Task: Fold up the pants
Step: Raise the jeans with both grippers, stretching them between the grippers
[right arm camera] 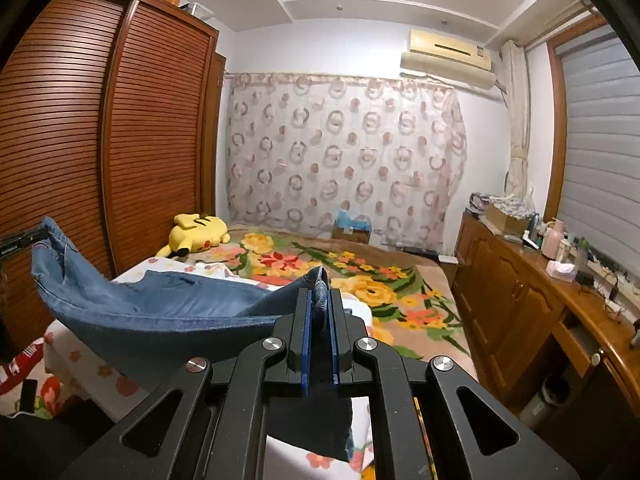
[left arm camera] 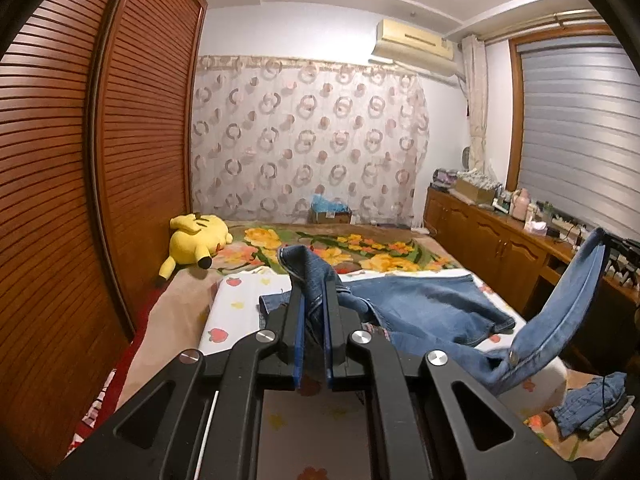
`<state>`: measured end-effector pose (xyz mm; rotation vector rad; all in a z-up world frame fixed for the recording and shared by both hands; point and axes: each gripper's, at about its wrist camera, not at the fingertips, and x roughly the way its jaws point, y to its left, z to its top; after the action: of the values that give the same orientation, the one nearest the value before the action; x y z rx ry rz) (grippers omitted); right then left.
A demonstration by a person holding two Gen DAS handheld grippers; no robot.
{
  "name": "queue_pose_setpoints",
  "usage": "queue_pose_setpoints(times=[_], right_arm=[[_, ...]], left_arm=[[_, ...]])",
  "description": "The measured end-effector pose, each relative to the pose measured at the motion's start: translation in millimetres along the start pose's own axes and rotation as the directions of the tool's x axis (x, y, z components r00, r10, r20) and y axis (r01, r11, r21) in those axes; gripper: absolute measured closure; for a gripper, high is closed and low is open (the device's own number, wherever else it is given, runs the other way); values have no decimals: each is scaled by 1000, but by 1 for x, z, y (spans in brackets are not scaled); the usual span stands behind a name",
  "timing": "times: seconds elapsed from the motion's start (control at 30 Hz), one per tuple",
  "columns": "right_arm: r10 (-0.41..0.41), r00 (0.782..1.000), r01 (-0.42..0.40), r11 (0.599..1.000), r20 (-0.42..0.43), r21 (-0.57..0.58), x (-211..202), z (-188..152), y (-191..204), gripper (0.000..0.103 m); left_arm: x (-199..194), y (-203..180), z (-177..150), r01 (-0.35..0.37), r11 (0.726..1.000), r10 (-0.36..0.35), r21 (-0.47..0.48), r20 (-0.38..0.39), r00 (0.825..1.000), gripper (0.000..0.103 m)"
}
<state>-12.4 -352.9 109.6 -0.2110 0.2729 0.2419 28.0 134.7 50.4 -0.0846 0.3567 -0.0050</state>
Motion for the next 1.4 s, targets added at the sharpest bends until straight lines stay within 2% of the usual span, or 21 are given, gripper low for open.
queue_pose_setpoints(times=[0.17,0.3,0.43,0.63,0.9,1.1,1.4], right_arm=[[-3,999,4,1000,-50,31,42,-16,-10,96],[-1,996,5,999,-91,54,71,-25,-14,96],[-9,994,13,999,-107,40,82,-23,-12,96],[-30,994,32,999,-104,16,78,-5,-14,96],[-47,994,47,999,-98,6,110,12,-17,96],[-57,994,57,998,-98,1,142,14,-18,96],[-94,983,93,996,-157,-17,195,17,-15,96]], left_arm=[[46,10,-7,-7,999,4,-37,-70,998,94],[69,8,-11,-17,999,14,-29,-105,994,94],[75,5,-8,-20,1000,18,-18,-107,994,94],[89,-2,6,-18,1000,19,3,-108,994,94],[108,-2,25,-23,1000,24,18,-95,995,94],[139,5,37,-46,999,48,19,-104,993,94],[198,9,49,-78,995,86,56,-163,983,94]])
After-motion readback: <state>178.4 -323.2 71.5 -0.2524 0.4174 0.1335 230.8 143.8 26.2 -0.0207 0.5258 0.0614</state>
